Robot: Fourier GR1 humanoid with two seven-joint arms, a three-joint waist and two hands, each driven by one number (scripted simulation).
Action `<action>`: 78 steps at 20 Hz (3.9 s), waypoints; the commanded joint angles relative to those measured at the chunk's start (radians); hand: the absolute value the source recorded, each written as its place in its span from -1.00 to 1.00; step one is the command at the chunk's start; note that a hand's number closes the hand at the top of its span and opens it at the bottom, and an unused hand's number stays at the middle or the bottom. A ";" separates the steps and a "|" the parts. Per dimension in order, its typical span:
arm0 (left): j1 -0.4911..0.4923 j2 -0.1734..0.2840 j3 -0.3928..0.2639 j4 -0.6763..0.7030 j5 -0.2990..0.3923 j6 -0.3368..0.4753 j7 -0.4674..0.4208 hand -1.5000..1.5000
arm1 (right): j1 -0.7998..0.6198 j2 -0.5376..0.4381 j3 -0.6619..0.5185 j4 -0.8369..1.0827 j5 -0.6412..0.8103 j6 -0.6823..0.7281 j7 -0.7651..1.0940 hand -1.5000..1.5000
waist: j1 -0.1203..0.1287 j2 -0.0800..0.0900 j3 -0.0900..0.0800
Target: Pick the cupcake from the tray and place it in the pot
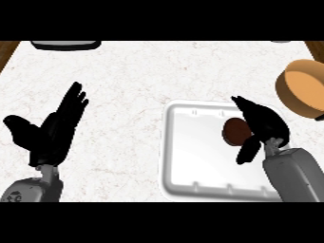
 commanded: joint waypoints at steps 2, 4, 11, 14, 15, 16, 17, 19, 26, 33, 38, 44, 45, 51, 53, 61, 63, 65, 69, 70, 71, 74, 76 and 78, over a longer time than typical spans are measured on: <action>-0.019 0.030 0.046 -0.021 0.019 -0.039 0.043 0.00 | 0.025 0.031 0.028 0.059 0.068 -0.008 -0.004 -1.00 | 0.000 -0.001 0.000; -0.027 -0.023 -0.007 -0.030 -0.045 0.017 0.039 0.00 | -0.090 0.031 -0.021 0.119 0.055 0.061 0.020 -1.00 | 0.001 0.000 0.000; 0.028 -0.034 0.020 -0.002 -0.038 -0.041 -0.028 0.00 | -0.039 0.052 -0.027 0.175 0.119 0.012 -0.061 -1.00 | -0.001 0.000 0.000; -0.040 -0.042 -0.006 -0.068 -0.073 0.020 0.099 0.00 | -0.043 0.075 -0.005 0.183 0.090 -0.011 -0.147 1.00 | -0.002 -0.001 0.000; -0.006 -0.055 -0.006 0.021 -0.060 -0.017 -0.009 0.00 | -0.079 0.046 -0.046 0.217 0.063 -0.039 -0.224 1.00 | -0.002 0.002 0.000; -0.007 -0.044 0.022 0.047 -0.043 -0.034 -0.039 0.00 | -0.068 0.072 -0.026 0.252 0.098 -0.112 -0.244 1.00 | 0.000 0.002 0.000; -0.046 -0.047 0.038 0.058 -0.051 -0.015 -0.015 0.00 | -0.032 0.070 -0.017 0.222 0.113 -0.114 -0.244 1.00 | -0.003 0.000 0.000; -0.008 -0.022 0.038 -0.082 -0.026 -0.034 0.080 0.00 | -0.091 0.087 -0.022 0.286 0.145 -0.136 -0.250 1.00 | 0.003 0.000 0.000; 0.052 -0.052 0.031 -0.087 -0.045 -0.030 0.050 0.00 | 0.044 -0.017 -0.102 0.097 0.109 -0.062 -0.279 1.00 | -0.009 -0.004 0.000; 0.017 -0.026 0.064 -0.066 -0.043 -0.026 0.061 0.00 | 0.111 -0.448 -0.526 0.296 -0.072 -0.025 -0.507 1.00 | -0.039 -0.004 0.001; -0.028 -0.013 0.082 -0.047 -0.015 -0.054 0.073 0.00 | 0.149 -0.557 -0.639 0.375 -0.030 -0.194 -0.595 1.00 | -0.016 0.000 0.001; -0.002 -0.065 0.022 -0.060 -0.079 -0.003 0.073 0.00 | 0.199 -0.667 -0.812 0.311 -0.159 -0.157 -0.730 1.00 | -0.021 -0.004 0.000; 0.038 -0.049 0.031 -0.048 -0.070 -0.031 0.037 0.00 | 0.186 -0.683 -0.836 0.277 -0.192 -0.124 -0.729 1.00 | -0.020 -0.005 -0.001; -0.047 -0.046 0.054 -0.001 -0.059 -0.031 0.056 0.00 | 0.123 -0.720 -0.907 0.145 -0.273 -0.095 -0.740 1.00 | -0.016 -0.003 -0.001; -0.016 -0.059 0.037 -0.006 -0.069 -0.031 0.032 0.00 | 0.075 -0.756 -0.942 0.127 -0.335 -0.042 -0.741 1.00 | -0.011 -0.004 -0.001; 0.030 -0.073 0.018 -0.040 -0.058 -0.056 0.022 0.00 | -0.150 -0.776 -0.830 0.153 -0.406 -0.005 -0.550 1.00 | 0.014 0.002 -0.001; 0.008 -0.081 0.019 -0.029 -0.081 -0.033 0.017 0.00 | -0.204 -0.804 -0.791 0.197 -0.407 0.019 -0.509 1.00 | 0.013 0.002 -0.001; -0.033 -0.053 0.065 0.011 -0.055 -0.054 0.027 0.00 | -0.197 -0.760 -0.778 0.150 -0.421 0.022 -0.452 1.00 | 0.003 0.001 -0.001; -0.034 -0.053 0.041 -0.003 -0.064 -0.069 0.032 0.00 | -0.357 -0.724 -0.648 0.323 -0.340 -0.089 -0.442 1.00 | 0.020 0.004 0.000; 0.009 -0.090 -0.004 -0.051 -0.107 -0.023 0.041 0.00 | -0.378 -0.766 -0.644 0.421 -0.319 -0.085 -0.505 1.00 | 0.025 0.004 0.000; -0.046 -0.075 0.035 0.010 -0.065 -0.053 0.030 0.00 | -0.457 -0.763 -0.585 0.430 -0.295 -0.071 -0.424 1.00 | 0.034 0.008 -0.001; -0.037 -0.078 0.010 -0.060 -0.090 -0.034 0.084 0.00 | -0.475 -0.723 -0.562 0.522 -0.260 -0.126 -0.498 1.00 | 0.023 0.005 0.000; -0.063 -0.058 0.056 0.001 -0.062 -0.059 0.040 0.00 | -0.526 -0.679 -0.510 0.584 -0.217 -0.166 -0.516 1.00 | 0.029 0.008 0.000; -0.051 -0.051 0.071 0.009 -0.055 -0.061 0.049 0.00 | -0.525 -0.679 -0.492 0.648 -0.181 -0.202 -0.602 1.00 | 0.027 0.008 0.000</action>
